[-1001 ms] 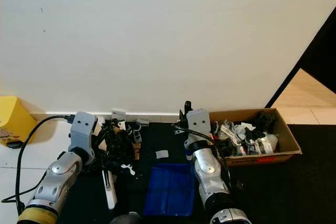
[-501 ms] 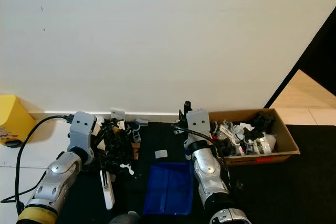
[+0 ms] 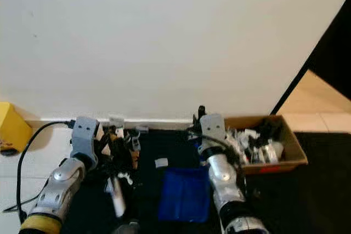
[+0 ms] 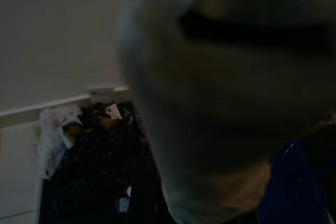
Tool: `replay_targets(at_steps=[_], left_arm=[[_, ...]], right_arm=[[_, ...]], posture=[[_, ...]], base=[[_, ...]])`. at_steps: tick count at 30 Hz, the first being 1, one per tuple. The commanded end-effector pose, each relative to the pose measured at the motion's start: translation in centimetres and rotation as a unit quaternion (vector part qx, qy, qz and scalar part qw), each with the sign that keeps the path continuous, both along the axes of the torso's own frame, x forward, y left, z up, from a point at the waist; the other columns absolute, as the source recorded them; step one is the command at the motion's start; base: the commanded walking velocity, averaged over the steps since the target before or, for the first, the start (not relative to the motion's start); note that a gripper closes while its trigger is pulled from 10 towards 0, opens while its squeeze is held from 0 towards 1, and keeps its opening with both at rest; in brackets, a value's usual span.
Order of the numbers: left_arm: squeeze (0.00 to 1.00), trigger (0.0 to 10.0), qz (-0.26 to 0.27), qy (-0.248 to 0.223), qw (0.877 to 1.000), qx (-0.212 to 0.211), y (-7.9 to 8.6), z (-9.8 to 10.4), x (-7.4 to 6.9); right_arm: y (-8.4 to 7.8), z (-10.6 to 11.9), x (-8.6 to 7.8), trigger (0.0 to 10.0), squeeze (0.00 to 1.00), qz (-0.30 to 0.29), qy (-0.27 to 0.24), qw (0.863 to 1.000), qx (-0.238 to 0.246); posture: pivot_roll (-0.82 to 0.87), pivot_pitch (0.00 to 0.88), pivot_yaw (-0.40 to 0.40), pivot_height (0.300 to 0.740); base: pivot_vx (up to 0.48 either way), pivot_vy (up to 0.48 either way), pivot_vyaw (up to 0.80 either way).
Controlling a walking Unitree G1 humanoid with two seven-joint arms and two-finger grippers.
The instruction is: Sweep floor
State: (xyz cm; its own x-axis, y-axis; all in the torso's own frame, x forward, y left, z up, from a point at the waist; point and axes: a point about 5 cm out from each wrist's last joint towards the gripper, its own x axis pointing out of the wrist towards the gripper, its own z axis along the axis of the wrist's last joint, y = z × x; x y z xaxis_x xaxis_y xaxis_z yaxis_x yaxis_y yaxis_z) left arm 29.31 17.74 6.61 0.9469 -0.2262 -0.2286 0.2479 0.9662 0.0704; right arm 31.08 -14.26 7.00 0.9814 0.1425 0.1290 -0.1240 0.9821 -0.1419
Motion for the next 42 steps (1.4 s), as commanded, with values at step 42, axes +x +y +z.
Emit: replay_targets(at_steps=[42], left_arm=[[0.00,10.0,-0.137,-0.180,0.932,0.283,9.0,11.3,3.5]], right_arm=[[-0.8,1.6,0.5,10.0,0.00,-0.015,-0.037,0.999,-0.015]], posture=[[0.16,0.222,0.078,0.740]], base=[[0.000,0.000,0.00]])
